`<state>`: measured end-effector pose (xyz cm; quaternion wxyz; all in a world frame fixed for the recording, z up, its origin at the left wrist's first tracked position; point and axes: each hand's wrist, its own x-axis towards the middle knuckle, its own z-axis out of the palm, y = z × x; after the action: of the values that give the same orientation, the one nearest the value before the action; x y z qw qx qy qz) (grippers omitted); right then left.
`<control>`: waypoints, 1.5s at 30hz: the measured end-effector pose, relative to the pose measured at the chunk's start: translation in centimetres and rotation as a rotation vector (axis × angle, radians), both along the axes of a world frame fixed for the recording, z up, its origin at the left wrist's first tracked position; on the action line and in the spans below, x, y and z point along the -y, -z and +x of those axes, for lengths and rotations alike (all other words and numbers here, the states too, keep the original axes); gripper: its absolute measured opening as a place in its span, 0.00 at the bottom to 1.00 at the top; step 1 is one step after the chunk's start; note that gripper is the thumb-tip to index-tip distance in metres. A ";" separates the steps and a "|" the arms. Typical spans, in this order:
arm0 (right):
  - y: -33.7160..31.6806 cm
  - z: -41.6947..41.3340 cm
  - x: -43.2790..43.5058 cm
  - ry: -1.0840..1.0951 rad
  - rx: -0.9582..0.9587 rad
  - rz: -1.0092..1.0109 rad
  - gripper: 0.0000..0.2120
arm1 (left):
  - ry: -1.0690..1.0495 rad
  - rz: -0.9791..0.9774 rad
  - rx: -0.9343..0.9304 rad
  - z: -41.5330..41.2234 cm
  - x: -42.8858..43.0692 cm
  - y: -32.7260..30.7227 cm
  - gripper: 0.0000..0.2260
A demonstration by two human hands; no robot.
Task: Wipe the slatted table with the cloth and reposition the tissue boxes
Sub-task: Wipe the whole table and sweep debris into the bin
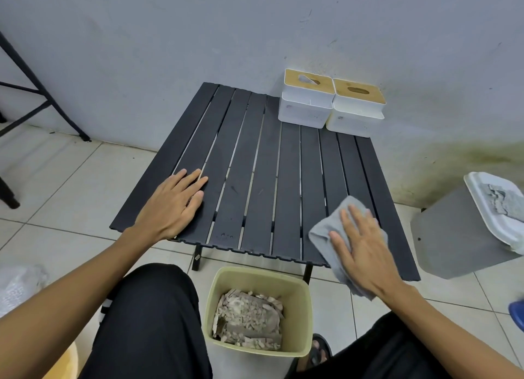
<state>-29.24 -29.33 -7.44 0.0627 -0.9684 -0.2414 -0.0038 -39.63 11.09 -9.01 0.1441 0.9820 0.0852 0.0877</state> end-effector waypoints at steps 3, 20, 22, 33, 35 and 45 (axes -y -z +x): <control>-0.1 1.6 0.0 0.192 0.002 0.034 0.40 | -0.002 -0.004 -0.002 0.0 0.0 -0.1 0.29; -0.8 7.5 -20.1 0.120 0.119 -0.071 0.27 | -0.014 -0.014 0.009 0.0 0.1 -0.1 0.28; -0.5 5.9 -22.5 0.013 0.136 0.029 0.22 | -0.014 -0.020 0.017 0.1 0.1 0.0 0.27; 0.3 -2.3 -18.3 -0.432 -0.076 0.138 0.30 | -0.004 -0.070 0.053 0.3 -0.1 0.1 0.26; 0.7 -1.5 -17.6 -0.384 -0.057 0.135 0.29 | -0.005 -0.081 0.057 0.3 -0.1 0.1 0.27; 0.4 5.9 -25.7 -0.055 -0.077 0.161 0.26 | -0.025 -0.206 0.079 0.0 -0.4 -0.2 0.26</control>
<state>-23.30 -3.65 -7.84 0.1496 -0.9527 -0.2640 0.0158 -39.65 11.45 -8.83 0.2466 0.9565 0.1003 0.1191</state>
